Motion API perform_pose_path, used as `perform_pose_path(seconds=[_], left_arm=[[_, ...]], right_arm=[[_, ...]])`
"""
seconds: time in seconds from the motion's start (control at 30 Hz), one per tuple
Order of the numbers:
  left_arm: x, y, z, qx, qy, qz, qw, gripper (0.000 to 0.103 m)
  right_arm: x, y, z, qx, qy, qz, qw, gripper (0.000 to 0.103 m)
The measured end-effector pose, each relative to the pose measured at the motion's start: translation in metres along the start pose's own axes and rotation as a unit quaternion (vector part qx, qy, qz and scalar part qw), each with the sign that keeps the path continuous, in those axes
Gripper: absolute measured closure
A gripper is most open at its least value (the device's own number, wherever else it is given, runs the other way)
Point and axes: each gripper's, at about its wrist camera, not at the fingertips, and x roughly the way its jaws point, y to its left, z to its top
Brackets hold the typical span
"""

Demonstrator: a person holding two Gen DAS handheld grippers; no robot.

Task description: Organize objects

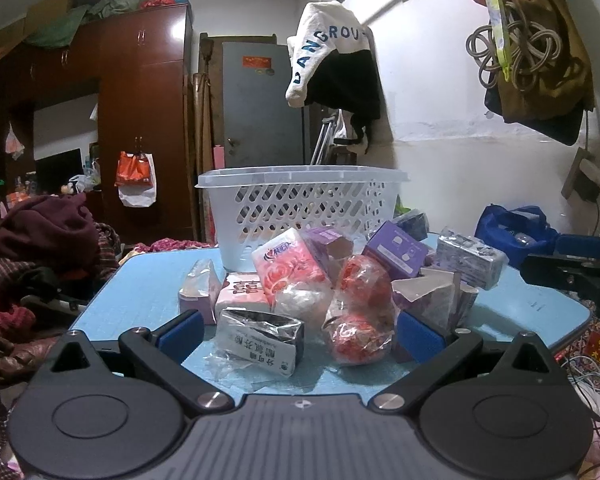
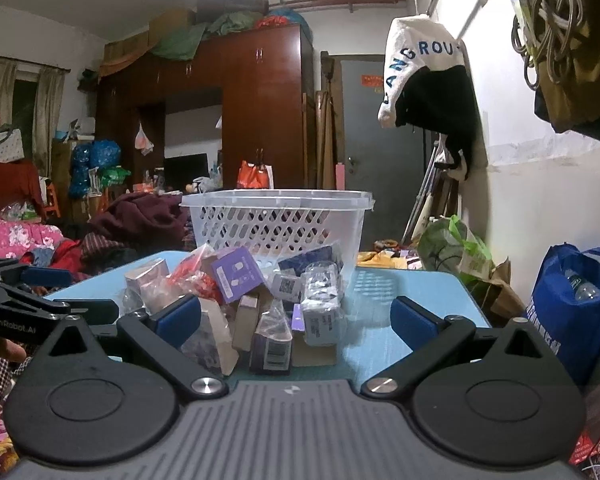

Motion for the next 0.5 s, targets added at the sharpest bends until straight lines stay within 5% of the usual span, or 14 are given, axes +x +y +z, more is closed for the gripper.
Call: perform_pose_path(seconds=[0.5], left_arm=[[-0.0006, 0.0034, 0.0015, -0.01, -0.008, -0.008, 0.9999, 0.0]], right_arm=[[0.0013, 0.0012, -0.0008, -0.001, -0.004, 0.004, 1.0, 0.0]])
